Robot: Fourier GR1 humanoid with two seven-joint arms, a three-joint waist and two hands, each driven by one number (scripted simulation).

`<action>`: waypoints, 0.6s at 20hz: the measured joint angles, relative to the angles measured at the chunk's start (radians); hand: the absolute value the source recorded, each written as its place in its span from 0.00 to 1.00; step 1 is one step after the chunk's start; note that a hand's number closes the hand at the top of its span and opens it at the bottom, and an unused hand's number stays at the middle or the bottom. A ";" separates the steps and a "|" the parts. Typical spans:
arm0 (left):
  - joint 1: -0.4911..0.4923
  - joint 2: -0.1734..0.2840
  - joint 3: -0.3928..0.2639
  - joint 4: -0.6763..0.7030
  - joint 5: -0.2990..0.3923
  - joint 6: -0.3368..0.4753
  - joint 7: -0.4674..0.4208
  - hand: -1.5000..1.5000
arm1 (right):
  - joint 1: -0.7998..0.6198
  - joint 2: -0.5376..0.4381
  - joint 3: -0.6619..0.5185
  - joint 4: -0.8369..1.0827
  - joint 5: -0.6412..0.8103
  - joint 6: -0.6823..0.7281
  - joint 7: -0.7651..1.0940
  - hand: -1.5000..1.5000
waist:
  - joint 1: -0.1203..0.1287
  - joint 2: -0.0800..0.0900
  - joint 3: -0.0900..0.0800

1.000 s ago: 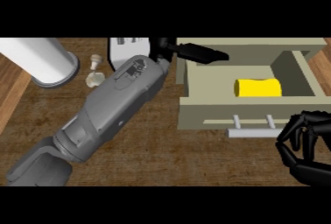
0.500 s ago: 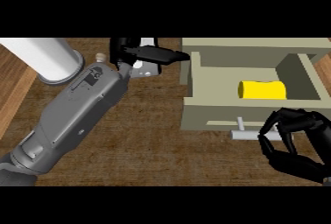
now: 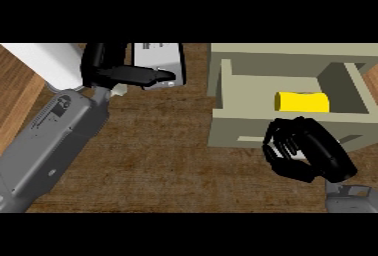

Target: Pick up the cup, place it into the drawer and close the drawer

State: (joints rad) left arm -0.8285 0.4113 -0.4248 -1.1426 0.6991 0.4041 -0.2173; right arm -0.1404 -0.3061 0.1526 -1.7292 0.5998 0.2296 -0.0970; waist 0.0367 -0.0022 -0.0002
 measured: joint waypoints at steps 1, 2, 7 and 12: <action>0.021 0.017 0.008 -0.015 0.005 -0.015 0.000 0.00 | -0.009 -0.006 0.015 0.037 0.041 -0.021 -0.018 1.00 | 0.002 0.001 0.000; 0.050 0.034 0.015 -0.035 0.007 -0.028 -0.004 0.00 | -0.023 -0.004 0.032 0.070 0.079 -0.038 -0.020 1.00 | 0.004 0.001 0.000; 0.170 0.088 0.049 -0.118 0.015 -0.072 -0.018 0.00 | -0.152 0.025 0.075 0.312 0.227 -0.133 -0.057 1.00 | 0.007 0.004 0.001; 0.265 0.126 0.091 -0.185 0.013 -0.108 -0.030 0.00 | -0.299 0.082 0.053 0.622 0.291 -0.251 -0.135 1.00 | 0.003 0.007 0.001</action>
State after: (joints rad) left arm -0.5632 0.5370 -0.3338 -1.3272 0.7123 0.2959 -0.2470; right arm -0.4390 -0.2243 0.2055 -1.1068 0.8910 -0.0219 -0.2323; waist 0.0402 0.0053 0.0008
